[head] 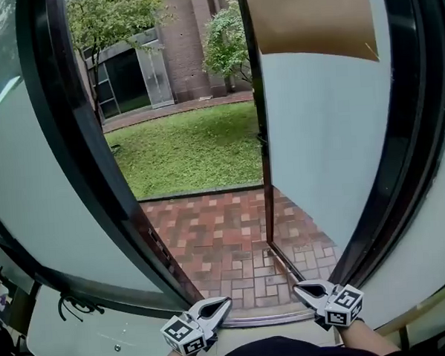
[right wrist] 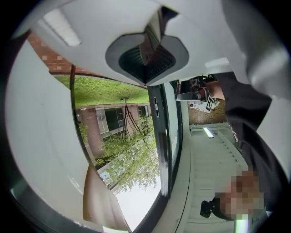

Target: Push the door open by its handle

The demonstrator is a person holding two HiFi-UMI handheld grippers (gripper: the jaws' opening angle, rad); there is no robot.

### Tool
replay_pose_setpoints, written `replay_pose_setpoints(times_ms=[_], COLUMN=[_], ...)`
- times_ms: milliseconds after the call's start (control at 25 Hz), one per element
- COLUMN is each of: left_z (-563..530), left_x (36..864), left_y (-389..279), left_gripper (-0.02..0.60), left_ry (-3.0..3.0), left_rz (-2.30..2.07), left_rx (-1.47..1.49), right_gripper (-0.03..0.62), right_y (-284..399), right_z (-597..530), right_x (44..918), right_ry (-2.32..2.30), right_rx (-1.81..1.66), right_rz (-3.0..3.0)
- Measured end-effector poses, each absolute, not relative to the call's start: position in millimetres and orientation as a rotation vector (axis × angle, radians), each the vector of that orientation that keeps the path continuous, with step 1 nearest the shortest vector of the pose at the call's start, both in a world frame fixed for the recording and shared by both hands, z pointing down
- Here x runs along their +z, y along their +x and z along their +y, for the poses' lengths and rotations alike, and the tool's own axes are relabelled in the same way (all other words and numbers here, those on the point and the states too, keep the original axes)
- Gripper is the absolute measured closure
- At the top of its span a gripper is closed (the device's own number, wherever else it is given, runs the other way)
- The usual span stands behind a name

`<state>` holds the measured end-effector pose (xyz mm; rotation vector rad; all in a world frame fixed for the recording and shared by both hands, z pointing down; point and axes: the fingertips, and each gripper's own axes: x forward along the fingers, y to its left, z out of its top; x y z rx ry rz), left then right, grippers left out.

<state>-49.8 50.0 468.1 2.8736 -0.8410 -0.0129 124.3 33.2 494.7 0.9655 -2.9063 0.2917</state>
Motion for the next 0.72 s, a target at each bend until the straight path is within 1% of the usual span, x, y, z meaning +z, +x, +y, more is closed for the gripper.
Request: replay_pose_setpoints(times_ms=[320, 720], left_z=[42, 34], left_x=[459, 461], left_y=[-59, -68], left_gripper=[0.583, 0.583], left_ry=[2.879, 2.867], left_rz=[-0.851, -0.87], left_rx=[-0.064, -0.065], right_gripper=[0.594, 0.594], right_y=[126, 121], right_z=[25, 14], right_x=[476, 477], right_ry=[0.981, 0.957], right_rx=[0.209, 0.195], right_rz=[-2.899, -2.89])
